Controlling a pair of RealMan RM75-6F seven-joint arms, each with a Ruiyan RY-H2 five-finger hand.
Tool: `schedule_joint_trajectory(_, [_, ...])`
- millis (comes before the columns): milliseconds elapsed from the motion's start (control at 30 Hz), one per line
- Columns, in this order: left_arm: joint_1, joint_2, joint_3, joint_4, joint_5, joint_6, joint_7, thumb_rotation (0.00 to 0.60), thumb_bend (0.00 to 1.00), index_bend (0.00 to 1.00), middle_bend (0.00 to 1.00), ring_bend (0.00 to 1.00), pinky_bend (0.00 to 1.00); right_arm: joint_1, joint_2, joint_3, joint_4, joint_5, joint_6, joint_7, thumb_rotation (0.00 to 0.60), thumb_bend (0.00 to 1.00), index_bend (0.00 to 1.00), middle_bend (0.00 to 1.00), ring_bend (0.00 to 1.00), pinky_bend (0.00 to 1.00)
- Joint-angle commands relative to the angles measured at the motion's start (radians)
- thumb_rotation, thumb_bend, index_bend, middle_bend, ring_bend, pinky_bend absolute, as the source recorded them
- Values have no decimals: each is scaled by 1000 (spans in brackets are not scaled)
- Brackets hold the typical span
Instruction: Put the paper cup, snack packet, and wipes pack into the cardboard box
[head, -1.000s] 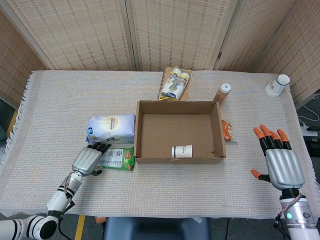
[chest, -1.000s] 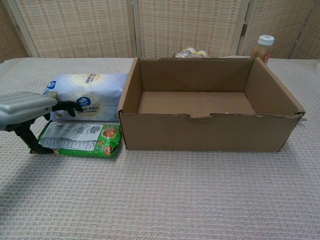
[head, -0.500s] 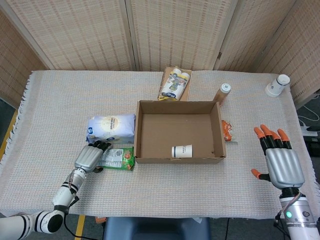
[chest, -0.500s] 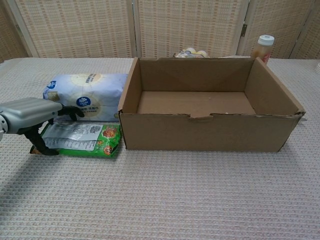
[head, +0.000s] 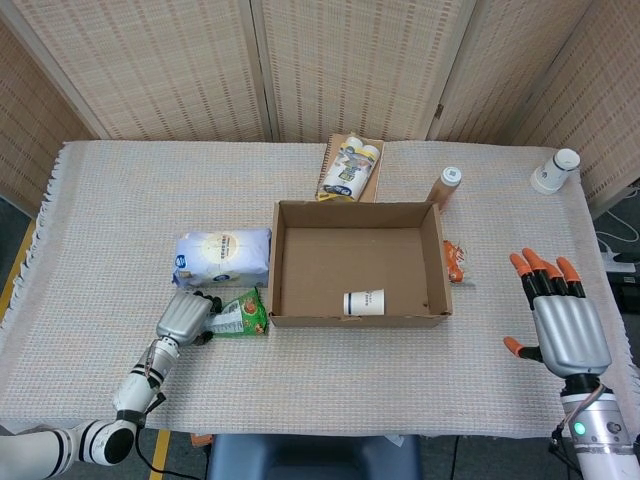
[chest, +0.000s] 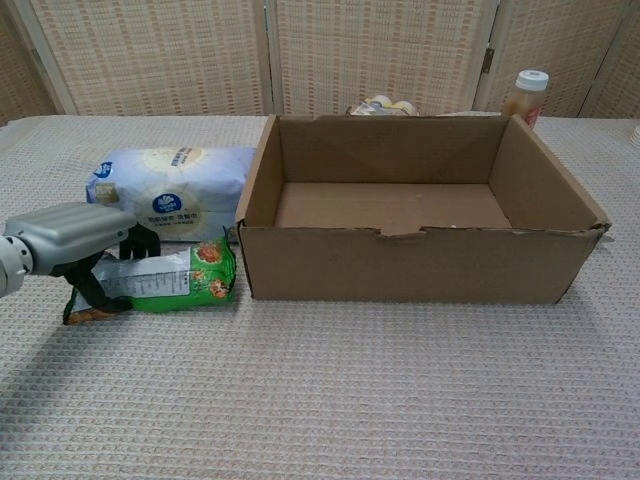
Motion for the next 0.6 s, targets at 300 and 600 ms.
schedule_joint_trajectory(300, [22, 43, -9, -43, 50, 46, 16, 600, 443, 814, 936, 787, 913, -2, 3, -3, 0, -9, 1, 8, 600, 74, 22, 0, 0, 0])
schedule_joint_trajectory(600, [48, 177, -17, -195, 47, 97, 63, 600, 467, 824, 956, 801, 922, 0, 7, 0, 0, -1, -1, 14, 600, 74, 23, 0, 0, 0])
